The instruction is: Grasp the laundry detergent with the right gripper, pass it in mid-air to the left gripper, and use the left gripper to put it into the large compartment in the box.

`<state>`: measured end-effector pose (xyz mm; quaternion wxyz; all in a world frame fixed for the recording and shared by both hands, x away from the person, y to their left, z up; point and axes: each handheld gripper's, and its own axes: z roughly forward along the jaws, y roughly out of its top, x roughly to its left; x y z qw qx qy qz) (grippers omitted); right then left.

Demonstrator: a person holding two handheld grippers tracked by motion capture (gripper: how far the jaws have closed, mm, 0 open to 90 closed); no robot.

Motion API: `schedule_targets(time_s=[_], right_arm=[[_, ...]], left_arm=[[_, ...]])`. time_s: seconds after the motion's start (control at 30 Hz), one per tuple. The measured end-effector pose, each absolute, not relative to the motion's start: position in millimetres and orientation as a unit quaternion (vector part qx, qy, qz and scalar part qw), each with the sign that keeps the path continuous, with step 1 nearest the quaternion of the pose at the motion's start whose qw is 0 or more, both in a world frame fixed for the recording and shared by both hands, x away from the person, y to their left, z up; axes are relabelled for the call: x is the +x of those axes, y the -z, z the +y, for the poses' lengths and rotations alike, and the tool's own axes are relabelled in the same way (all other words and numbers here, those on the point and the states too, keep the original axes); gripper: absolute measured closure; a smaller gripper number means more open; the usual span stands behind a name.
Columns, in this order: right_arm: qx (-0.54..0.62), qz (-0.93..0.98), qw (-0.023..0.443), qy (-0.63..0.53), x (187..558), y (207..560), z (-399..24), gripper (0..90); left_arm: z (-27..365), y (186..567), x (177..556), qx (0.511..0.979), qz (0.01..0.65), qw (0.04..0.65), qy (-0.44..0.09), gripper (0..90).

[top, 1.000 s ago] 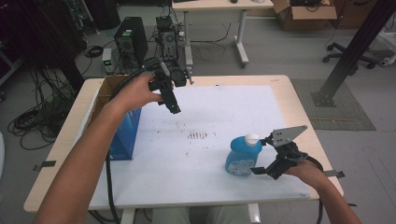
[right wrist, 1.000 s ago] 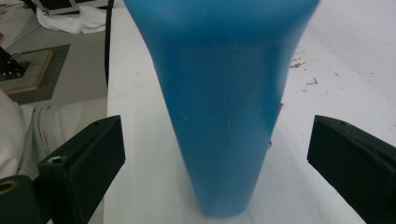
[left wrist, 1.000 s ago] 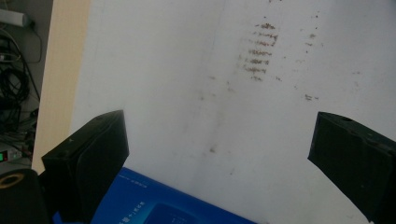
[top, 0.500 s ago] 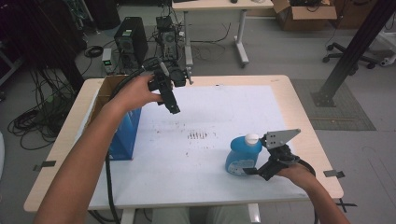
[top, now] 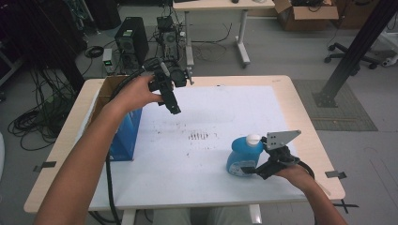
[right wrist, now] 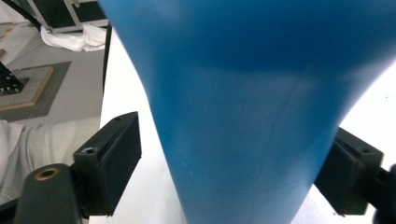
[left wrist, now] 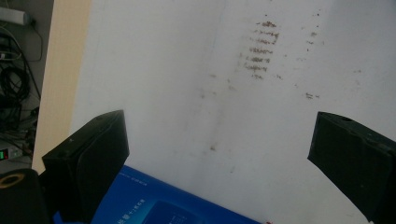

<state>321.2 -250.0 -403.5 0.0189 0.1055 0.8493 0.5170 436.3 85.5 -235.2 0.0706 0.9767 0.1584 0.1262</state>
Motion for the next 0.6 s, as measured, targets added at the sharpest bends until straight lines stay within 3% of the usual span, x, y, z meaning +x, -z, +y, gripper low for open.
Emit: schedule_targets(time_s=[0.6], right_arm=[[0.105,0.848,0.02,-0.519,322.1,403.9,-252.9,25.5]], left_arm=[[85.4,236.2,436.6,0.977,0.159,0.071,-0.126,5.4]])
